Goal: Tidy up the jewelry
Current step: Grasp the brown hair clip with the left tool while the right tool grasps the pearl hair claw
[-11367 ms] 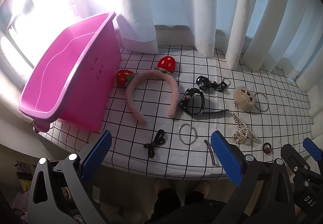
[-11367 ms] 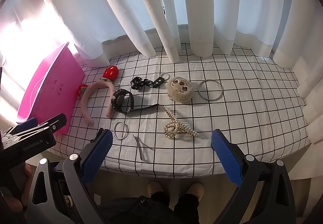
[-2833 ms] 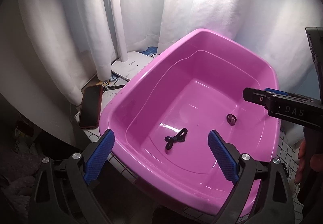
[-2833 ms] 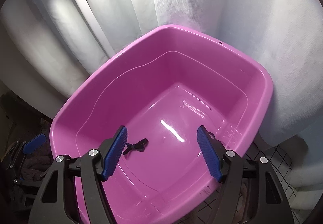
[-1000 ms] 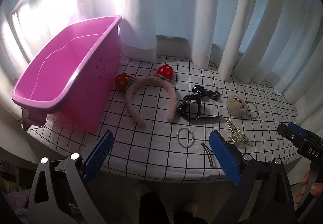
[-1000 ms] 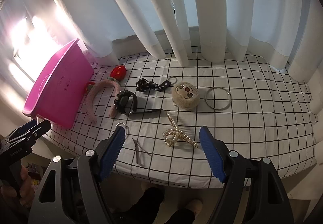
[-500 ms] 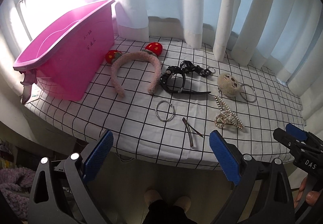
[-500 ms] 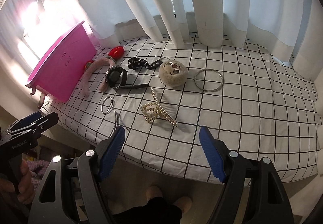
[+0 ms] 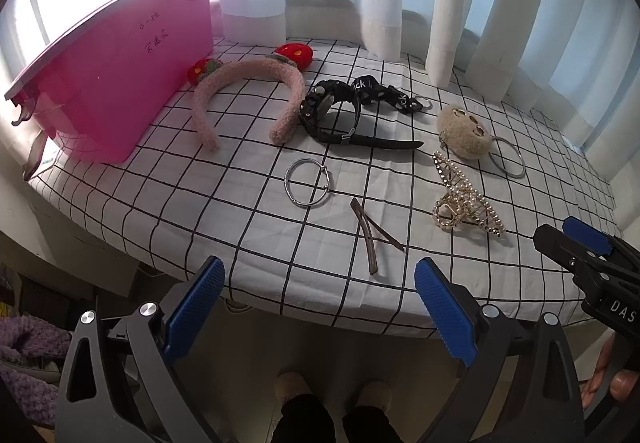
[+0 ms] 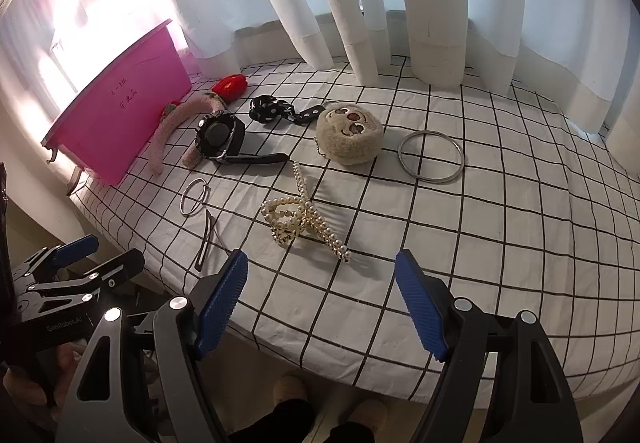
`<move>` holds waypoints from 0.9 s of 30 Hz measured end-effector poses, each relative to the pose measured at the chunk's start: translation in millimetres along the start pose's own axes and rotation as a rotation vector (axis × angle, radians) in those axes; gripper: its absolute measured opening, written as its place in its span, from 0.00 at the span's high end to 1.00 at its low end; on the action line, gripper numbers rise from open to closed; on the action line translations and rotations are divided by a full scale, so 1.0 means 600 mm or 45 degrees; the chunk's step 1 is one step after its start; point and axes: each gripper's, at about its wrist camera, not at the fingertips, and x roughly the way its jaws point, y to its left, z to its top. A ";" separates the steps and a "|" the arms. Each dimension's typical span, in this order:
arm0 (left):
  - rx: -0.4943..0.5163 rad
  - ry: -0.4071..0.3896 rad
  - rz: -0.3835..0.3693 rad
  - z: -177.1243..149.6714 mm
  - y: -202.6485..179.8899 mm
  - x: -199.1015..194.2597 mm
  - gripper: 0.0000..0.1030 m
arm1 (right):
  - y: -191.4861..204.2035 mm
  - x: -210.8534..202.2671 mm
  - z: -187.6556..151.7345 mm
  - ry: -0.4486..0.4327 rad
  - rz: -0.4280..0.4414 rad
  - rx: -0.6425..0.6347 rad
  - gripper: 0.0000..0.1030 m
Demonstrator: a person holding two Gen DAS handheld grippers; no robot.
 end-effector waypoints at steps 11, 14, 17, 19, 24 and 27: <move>-0.107 -0.081 0.054 -0.039 -0.021 0.078 0.09 | -0.013 0.104 -0.015 -0.040 0.054 -0.229 0.29; -0.105 -0.108 0.073 -0.045 -0.028 0.093 0.09 | -0.010 0.118 -0.016 -0.052 0.067 -0.286 0.29; -0.091 -0.127 0.097 -0.050 -0.032 0.103 0.08 | -0.009 0.128 -0.015 -0.056 0.078 -0.332 0.29; -0.086 -0.143 0.101 -0.051 -0.032 0.106 0.08 | -0.010 0.132 -0.013 -0.060 0.092 -0.349 0.29; -0.067 -0.174 0.115 -0.050 -0.034 0.111 0.08 | -0.003 0.144 0.000 -0.057 0.149 -0.360 0.29; -0.071 -0.177 0.123 -0.048 -0.032 0.115 0.08 | 0.002 0.149 0.007 -0.056 0.178 -0.356 0.29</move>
